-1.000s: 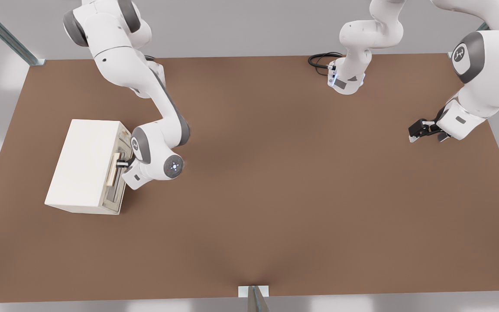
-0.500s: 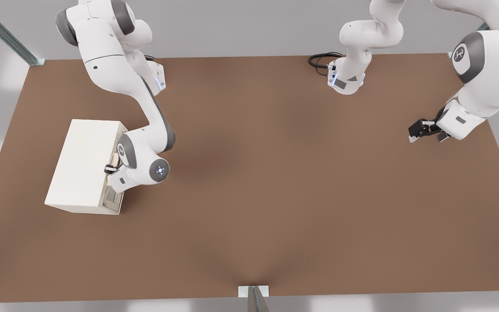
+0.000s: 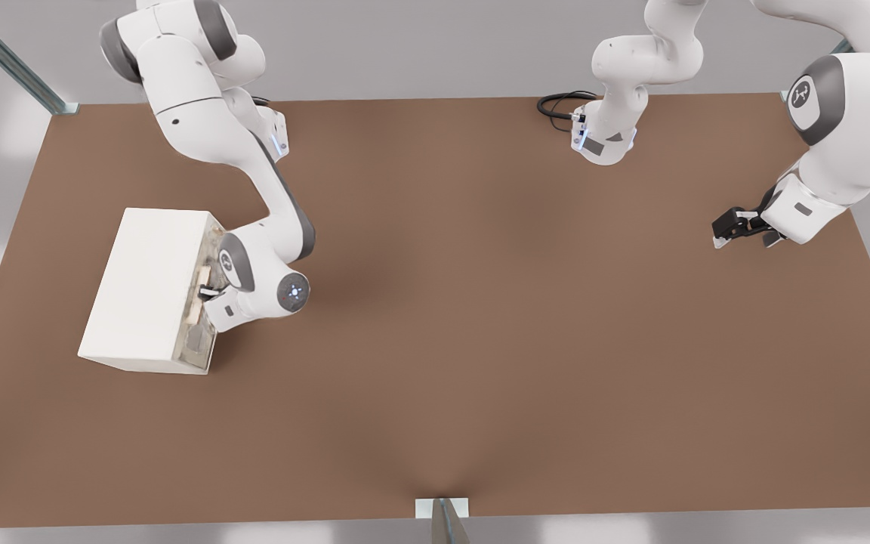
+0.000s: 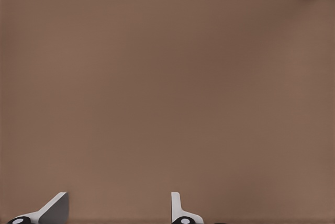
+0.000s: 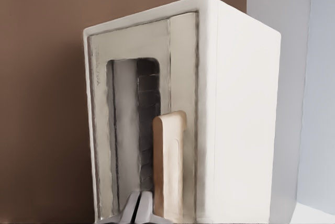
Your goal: Keep left arm still and open the oven door with right arm
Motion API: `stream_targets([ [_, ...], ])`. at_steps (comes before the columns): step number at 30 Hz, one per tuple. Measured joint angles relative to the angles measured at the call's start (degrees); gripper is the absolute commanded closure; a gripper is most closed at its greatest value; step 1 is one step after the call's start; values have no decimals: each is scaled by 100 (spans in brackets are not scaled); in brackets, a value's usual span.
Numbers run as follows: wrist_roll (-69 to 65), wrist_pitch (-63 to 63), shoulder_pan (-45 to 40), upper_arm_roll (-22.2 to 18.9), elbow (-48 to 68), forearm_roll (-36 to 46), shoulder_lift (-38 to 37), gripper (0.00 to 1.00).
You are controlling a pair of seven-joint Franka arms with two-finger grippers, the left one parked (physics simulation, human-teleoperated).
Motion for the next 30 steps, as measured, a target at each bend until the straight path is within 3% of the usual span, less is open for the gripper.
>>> stream_targets([
  [2, 239, -94, 74, 639, 149, 429, 31, 93],
  [3, 363, -149, 165, 826, 431, 770, 37, 68],
  [4, 442, -196, 174, 917, 711, 1122, 38, 0],
  [10, -257, -517, -827, 898, 2691, 2451, -233, 0],
  [13, -849, -639, -1493, 603, 2591, 2828, -1047, 0],
  [17, -1511, -757, -1956, 560, 2728, 3055, -1034, 0],
  [30, -2877, -870, -2134, 559, 2753, 3196, -952, 0],
])
